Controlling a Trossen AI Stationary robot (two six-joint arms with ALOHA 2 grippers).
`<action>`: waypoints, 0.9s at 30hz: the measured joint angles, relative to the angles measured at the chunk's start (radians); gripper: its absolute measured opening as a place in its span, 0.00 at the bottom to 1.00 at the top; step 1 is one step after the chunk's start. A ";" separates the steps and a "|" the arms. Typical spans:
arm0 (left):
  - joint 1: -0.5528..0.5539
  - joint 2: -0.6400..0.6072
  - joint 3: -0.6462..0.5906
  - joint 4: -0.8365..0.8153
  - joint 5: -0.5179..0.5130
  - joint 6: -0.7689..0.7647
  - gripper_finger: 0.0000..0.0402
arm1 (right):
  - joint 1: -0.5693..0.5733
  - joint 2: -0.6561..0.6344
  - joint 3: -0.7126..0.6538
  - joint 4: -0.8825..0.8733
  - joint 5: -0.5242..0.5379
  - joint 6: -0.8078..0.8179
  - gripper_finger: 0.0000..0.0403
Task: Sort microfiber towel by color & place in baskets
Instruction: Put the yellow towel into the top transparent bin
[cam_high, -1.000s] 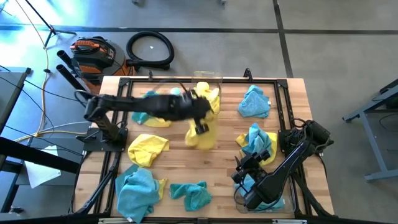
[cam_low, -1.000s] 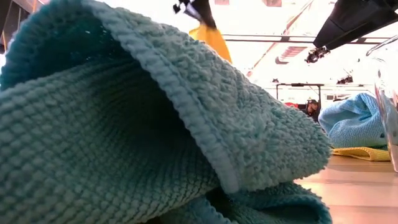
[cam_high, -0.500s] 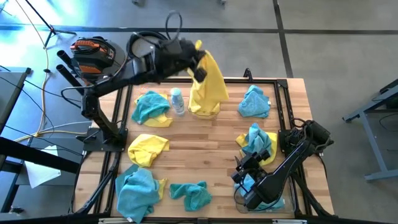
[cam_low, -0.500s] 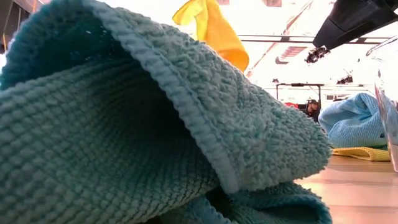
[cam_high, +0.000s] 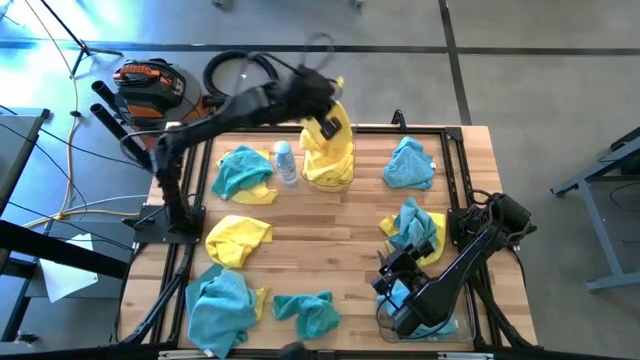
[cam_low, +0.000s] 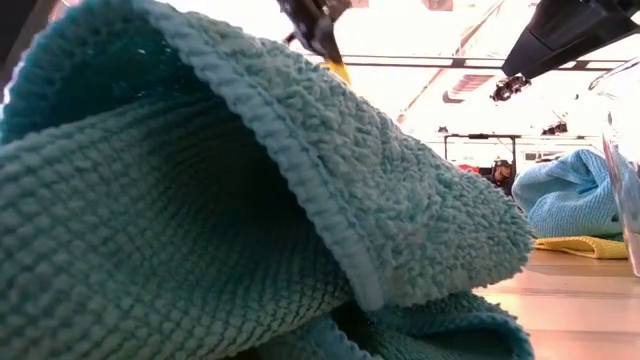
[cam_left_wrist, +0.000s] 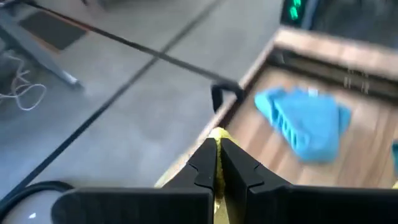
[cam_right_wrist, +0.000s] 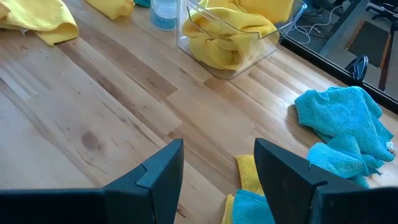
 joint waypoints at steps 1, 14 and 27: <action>0.000 0.026 0.000 -0.001 0.029 0.020 0.00 | -0.001 0.000 0.000 0.002 0.000 -0.003 0.48; 0.000 0.317 -0.001 0.013 0.048 0.161 0.00 | -0.004 0.000 0.000 0.007 -0.006 -0.014 0.48; -0.012 0.459 -0.001 -0.062 0.017 0.132 0.00 | -0.004 0.000 0.000 0.018 -0.007 -0.028 0.48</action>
